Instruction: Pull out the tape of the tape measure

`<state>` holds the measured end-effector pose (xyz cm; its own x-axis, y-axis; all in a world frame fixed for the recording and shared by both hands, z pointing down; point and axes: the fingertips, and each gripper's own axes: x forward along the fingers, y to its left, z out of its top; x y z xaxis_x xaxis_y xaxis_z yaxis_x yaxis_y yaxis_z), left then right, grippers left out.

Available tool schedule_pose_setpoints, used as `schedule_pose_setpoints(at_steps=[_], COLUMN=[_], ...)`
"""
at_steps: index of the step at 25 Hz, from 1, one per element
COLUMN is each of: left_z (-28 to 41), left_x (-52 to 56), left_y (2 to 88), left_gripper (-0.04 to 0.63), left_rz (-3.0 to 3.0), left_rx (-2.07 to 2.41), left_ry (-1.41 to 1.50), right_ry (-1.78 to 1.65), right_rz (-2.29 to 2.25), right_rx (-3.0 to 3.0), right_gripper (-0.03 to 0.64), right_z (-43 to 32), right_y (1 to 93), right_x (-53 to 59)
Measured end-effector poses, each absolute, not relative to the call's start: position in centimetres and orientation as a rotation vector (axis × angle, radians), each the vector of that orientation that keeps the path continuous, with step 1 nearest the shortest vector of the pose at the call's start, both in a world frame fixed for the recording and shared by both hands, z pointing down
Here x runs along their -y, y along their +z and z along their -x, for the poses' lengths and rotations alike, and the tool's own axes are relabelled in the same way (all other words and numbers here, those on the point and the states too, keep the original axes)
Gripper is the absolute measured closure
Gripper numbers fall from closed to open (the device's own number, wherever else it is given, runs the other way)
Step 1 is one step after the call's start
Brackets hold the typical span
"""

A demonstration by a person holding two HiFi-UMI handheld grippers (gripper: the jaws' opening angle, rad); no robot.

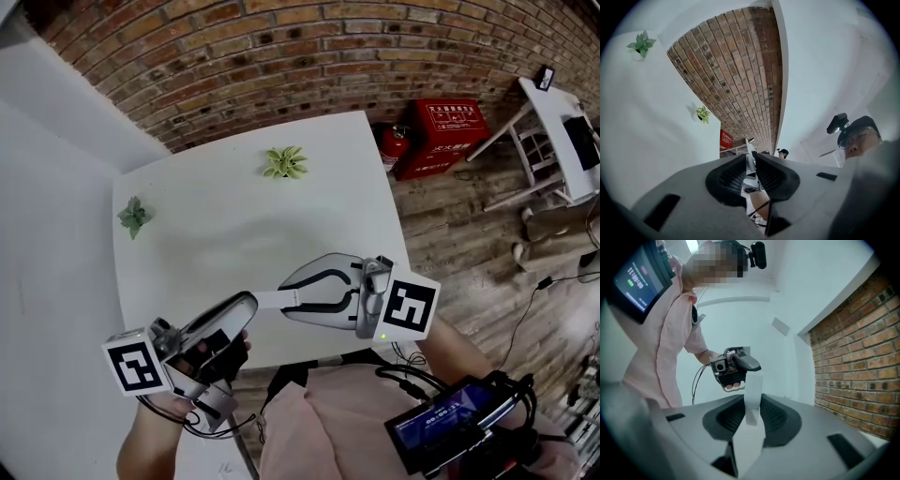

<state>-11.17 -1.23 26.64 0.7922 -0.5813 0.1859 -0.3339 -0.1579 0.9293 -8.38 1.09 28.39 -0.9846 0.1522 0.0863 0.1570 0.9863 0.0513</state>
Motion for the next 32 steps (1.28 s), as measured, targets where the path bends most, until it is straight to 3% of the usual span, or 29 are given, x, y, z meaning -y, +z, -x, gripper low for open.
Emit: schedule_pose_setpoints(at_steps=[5, 16, 32], left_z=[11.2, 12.5, 14.6], left_x=[1.4, 1.6, 1.6], left_y=[26.3, 25.4, 25.4], left_gripper=[0.556, 0.558, 0.558], left_rz=[-1.749, -1.756, -1.746], left_rx=[0.723, 0.748, 0.769], left_ry=[-0.271, -0.301, -0.32], right_ry=[-0.106, 0.139, 0.118], right_rz=[0.213, 0.133, 0.105], right_rx=[3.056, 3.142, 3.108], right_gripper=[0.518, 0.518, 0.518], right_z=[8.3, 7.5, 6.8], right_y=[28.5, 28.6, 29.0], right_x=[-0.8, -0.3, 0.3])
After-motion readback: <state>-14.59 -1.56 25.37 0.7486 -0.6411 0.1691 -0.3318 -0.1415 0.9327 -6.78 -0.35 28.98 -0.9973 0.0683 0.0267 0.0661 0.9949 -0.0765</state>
